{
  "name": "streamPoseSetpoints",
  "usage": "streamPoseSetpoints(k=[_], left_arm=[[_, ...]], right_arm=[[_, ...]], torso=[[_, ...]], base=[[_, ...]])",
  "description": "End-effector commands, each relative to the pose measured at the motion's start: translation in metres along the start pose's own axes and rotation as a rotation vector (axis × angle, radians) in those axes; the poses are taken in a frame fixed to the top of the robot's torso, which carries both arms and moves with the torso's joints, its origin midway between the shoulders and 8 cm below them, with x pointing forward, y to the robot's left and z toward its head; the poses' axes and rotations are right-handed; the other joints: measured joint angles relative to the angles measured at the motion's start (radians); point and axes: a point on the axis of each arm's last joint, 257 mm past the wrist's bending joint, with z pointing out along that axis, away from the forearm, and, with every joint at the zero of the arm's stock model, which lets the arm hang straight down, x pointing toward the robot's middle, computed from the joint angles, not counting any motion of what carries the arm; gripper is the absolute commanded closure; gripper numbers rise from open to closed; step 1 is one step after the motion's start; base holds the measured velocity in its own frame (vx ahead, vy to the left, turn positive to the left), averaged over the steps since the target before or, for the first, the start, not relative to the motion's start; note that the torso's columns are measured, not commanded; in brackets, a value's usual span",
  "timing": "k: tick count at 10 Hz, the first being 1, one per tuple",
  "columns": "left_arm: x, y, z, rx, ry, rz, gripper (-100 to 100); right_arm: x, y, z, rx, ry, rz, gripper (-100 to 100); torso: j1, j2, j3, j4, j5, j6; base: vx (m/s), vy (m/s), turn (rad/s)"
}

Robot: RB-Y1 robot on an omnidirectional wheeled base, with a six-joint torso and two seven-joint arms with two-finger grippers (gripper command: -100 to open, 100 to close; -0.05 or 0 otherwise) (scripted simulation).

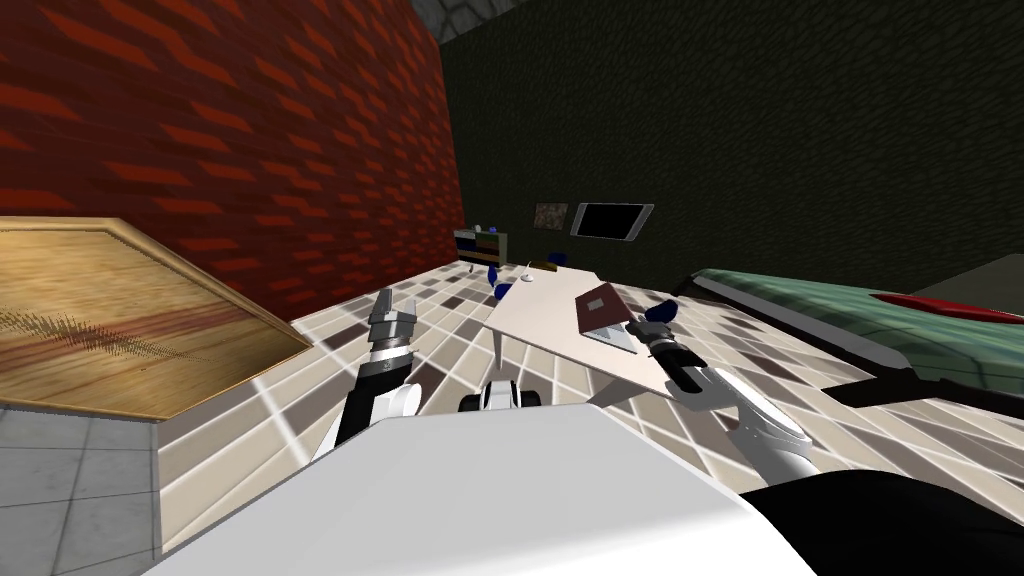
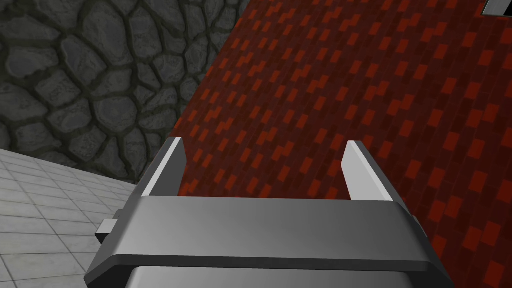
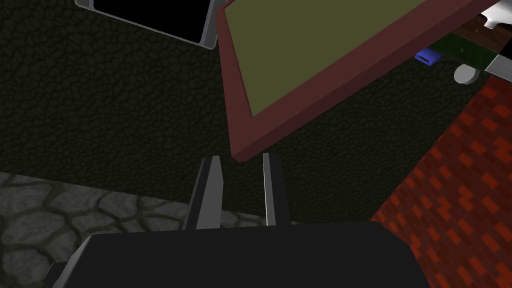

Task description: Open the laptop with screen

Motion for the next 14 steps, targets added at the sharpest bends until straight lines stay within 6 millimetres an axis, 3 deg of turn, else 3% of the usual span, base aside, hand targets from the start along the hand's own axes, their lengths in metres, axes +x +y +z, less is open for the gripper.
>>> streamPoseSetpoints(k=[1, 2, 3, 10, 11, 14], left_arm=[[0.0, 0.0, 0.0, 0.0, 0.0, 0.0, 0], [0.0, 0.0, 0.0, 0.0, 0.0, 0.0, 0], [0.0, 0.0, 0.0, 0.0, 0.0, 0.0, 0], [0.0, 0.0, 0.0, 0.0, 0.0, 0.0, 0], [0.0, 0.0, 0.0, 0.0, 0.0, 0.0, 0], [0.0, 0.0, 0.0, 0.0, 0.0, 0.0, 0]], right_arm=[[0.016, 0.019, 0.003, -0.015, 0.004, 0.117, 100], [0.008, 0.009, 0.004, 0.002, -0.001, 0.083, 100], [0.015, 0.016, 0.005, -0.003, -0.003, 0.128, 100], [0.051, 0.086, 0.013, -0.051, -0.026, 0.418, 100], [0.044, 0.066, 0.015, -0.031, -0.02, 0.39, -100], [0.033, 0.047, 0.019, -0.017, -0.017, 0.39, -100]], torso=[[0.002, 0.001, 0.0, 0.0, 0.0, -0.001], [0.002, 0.0, 0.0, 0.0, 0.0, -0.003], [0.005, -0.001, -0.001, 0.001, 0.004, 0.0], [0.003, 0.005, 0.002, 0.005, 0.006, 0.003], [0.002, 0.005, 0.002, 0.005, 0.006, 0.002], [0.007, 0.007, 0.003, 0.006, 0.008, 0.004]], base=[[-0.077, -0.091, 0.011], [-0.041, -0.043, -0.011], [-0.029, -0.044, -0.045], [-0.029, -0.102, -0.035], [-0.04, -0.019, 0.057], [-0.027, 0.044, 0.052]])
